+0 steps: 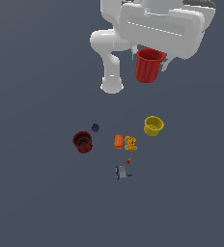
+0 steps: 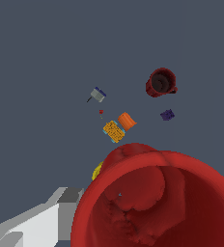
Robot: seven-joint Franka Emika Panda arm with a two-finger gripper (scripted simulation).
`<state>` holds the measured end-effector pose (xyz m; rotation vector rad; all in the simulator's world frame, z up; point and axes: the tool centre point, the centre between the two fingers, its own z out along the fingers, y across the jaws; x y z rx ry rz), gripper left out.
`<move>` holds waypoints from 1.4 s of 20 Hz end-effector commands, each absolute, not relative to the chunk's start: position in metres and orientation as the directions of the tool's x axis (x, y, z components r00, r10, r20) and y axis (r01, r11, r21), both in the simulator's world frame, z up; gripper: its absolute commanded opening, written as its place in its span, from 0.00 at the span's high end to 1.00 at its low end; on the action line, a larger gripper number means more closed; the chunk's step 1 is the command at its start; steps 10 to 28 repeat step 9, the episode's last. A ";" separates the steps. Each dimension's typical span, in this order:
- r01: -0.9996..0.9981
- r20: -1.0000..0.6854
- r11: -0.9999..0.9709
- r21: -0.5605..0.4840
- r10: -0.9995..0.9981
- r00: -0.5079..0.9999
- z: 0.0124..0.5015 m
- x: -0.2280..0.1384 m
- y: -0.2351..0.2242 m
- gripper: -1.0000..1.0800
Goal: Pick up a designated object from a clutter of objects.
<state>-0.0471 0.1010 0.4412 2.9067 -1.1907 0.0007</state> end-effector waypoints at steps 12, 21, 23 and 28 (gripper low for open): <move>-0.702 0.000 -0.712 0.000 -0.702 0.712 0.462 -0.043 0.109 1.00; -0.702 0.000 -0.712 0.000 -0.702 0.712 0.462 -0.043 0.109 1.00; -0.702 0.000 -0.712 0.000 -0.702 0.712 0.462 -0.043 0.109 1.00; -0.702 0.000 -0.712 0.000 -0.702 0.712 0.462 -0.043 0.109 1.00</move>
